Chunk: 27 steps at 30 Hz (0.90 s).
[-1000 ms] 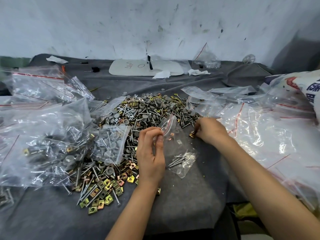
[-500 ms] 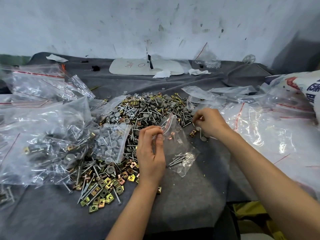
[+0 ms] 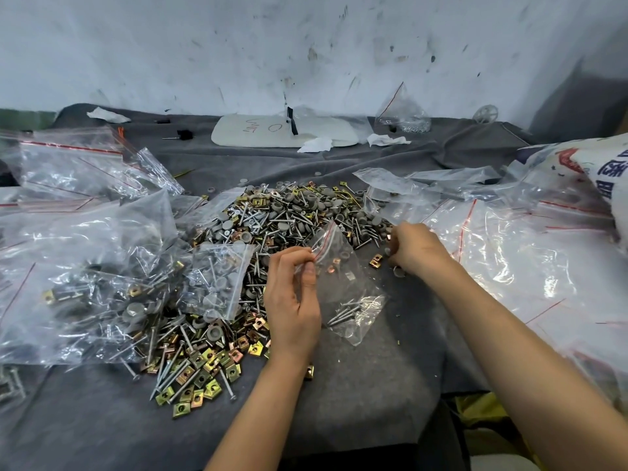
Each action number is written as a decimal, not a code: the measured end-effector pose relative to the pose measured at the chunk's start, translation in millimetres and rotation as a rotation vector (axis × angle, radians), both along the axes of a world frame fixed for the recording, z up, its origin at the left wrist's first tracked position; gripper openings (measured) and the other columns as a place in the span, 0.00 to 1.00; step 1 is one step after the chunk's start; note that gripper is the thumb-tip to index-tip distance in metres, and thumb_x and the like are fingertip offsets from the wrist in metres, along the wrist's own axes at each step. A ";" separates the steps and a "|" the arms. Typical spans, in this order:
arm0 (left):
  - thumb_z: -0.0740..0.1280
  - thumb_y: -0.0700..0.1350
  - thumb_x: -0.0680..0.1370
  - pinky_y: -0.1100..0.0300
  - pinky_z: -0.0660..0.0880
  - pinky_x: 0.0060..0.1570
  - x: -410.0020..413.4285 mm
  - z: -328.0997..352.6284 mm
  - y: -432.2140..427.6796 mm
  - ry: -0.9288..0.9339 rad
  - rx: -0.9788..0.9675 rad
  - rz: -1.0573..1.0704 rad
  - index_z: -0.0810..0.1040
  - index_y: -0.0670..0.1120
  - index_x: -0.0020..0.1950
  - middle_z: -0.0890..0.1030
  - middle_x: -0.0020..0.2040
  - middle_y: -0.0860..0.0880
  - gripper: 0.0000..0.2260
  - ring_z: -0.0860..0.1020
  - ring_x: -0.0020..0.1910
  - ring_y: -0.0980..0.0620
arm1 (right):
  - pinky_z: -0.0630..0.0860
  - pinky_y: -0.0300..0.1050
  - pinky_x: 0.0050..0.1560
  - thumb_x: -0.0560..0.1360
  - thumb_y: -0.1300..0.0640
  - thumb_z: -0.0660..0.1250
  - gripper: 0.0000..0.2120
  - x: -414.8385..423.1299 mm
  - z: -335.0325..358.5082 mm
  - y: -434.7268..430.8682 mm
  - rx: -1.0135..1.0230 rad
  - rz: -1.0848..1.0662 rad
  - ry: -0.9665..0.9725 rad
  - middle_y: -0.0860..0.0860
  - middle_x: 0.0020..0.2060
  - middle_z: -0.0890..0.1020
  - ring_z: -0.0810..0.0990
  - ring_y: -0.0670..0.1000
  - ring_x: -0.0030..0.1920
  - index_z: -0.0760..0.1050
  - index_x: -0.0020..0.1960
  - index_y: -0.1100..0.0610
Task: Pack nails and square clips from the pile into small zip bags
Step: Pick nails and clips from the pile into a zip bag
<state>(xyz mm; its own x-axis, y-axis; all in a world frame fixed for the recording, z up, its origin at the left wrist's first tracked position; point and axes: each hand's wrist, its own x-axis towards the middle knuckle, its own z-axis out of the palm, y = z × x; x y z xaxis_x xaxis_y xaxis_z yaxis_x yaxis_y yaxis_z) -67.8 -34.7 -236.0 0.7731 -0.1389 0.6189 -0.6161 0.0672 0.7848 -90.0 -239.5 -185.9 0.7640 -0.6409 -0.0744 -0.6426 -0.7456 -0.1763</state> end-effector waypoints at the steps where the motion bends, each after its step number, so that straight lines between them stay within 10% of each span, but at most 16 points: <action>1: 0.61 0.39 0.79 0.63 0.72 0.50 -0.1 0.0 -0.3 0.003 0.003 -0.001 0.74 0.48 0.51 0.77 0.50 0.45 0.05 0.76 0.50 0.52 | 0.76 0.46 0.48 0.70 0.62 0.74 0.10 -0.6 -0.5 -0.7 -0.011 -0.018 0.002 0.57 0.50 0.80 0.79 0.58 0.48 0.79 0.49 0.59; 9: 0.61 0.42 0.79 0.60 0.73 0.49 0.6 -0.8 -0.2 0.002 -0.007 -0.008 0.73 0.50 0.51 0.77 0.49 0.47 0.05 0.76 0.50 0.51 | 0.81 0.55 0.42 0.73 0.61 0.70 0.07 -9.8 -2.3 8.4 0.307 -0.093 -0.389 0.53 0.40 0.79 0.82 0.55 0.34 0.74 0.48 0.56; 15: 0.60 0.45 0.78 0.56 0.74 0.50 0.1 0.1 -0.4 -0.009 0.014 -0.035 0.74 0.49 0.51 0.77 0.50 0.46 0.05 0.77 0.51 0.49 | 0.73 0.33 0.36 0.70 0.64 0.70 0.09 -6.4 50.4 51.7 0.653 0.213 -0.921 0.42 0.30 0.79 0.76 0.40 0.34 0.78 0.40 0.50; 27: 0.60 0.44 0.78 0.61 0.73 0.51 -1.1 0.9 0.3 -0.049 0.043 -0.022 0.76 0.43 0.50 0.77 0.51 0.46 0.08 0.76 0.52 0.54 | 0.74 0.36 0.49 0.72 0.56 0.72 0.04 -9.3 43.5 75.0 0.545 0.474 -0.764 0.43 0.44 0.82 0.78 0.38 0.45 0.79 0.45 0.49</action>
